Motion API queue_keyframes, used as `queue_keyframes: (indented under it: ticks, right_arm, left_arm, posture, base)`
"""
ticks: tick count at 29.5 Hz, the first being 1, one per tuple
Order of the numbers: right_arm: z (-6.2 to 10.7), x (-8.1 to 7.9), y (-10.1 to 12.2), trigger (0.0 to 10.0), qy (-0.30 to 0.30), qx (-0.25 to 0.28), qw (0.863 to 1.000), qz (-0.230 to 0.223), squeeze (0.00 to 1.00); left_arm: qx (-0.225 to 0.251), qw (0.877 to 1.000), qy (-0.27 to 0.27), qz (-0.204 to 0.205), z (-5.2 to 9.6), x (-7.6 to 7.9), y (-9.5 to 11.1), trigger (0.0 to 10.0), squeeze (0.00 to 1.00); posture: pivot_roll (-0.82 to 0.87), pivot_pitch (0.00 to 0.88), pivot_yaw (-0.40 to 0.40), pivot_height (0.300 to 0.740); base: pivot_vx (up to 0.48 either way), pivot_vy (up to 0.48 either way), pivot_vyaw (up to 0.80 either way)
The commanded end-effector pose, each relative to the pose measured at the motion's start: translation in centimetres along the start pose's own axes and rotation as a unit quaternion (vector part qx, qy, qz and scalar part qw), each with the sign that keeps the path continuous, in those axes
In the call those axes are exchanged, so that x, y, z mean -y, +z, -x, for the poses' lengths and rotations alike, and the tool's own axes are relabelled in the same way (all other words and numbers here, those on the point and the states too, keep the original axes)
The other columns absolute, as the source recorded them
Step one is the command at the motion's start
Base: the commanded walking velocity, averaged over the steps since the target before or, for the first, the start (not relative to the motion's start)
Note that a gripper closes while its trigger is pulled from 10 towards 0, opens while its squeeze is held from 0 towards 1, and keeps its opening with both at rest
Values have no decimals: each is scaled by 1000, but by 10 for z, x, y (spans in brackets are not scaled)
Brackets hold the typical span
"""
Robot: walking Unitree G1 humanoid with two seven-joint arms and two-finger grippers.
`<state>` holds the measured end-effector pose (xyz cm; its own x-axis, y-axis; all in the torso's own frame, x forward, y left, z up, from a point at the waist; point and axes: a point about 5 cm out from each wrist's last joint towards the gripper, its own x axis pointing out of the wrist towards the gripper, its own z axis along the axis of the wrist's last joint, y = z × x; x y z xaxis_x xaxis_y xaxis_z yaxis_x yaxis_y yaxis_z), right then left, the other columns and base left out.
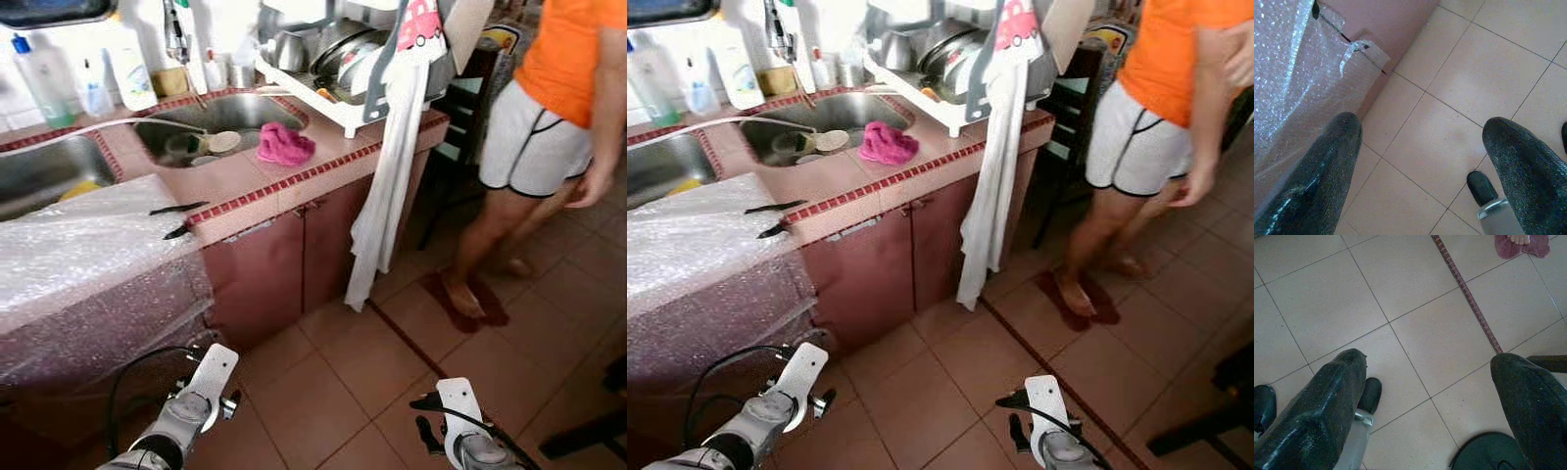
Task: Kitchen organization
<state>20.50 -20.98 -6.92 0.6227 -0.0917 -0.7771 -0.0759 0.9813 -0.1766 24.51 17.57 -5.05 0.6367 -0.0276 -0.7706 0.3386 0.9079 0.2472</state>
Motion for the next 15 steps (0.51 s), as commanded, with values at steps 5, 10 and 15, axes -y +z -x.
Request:
queue_keyframes:
  ticks: [5, 10, 15]
  right_arm:
    - [0, 3, 0, 10000, 0, 2, 1000, 13, 0]
    - [0, 3, 1, 10000, 2, 7, 1000, 16, 0]
    - [0, 3, 3, 10000, 1, 8, 1000, 15, 0]
  left_arm:
    - [9, 1000, 5, -5, -1, -1, 6, 10000, 0]
    - [10, 1000, 4, -5, -1, -1, 7, 10000, 0]
    - [8, 1000, 2, 3, -1, 0, 8, 10000, 0]
  posture:
    - [-3, 0, 7, 740]
    - [-1, 0, 5, 740]
    - [-2, 0, 4, 740]
  base:
    - [0, 0, 0]
    - [0, 0, 0]
    - [0, 0, 0]
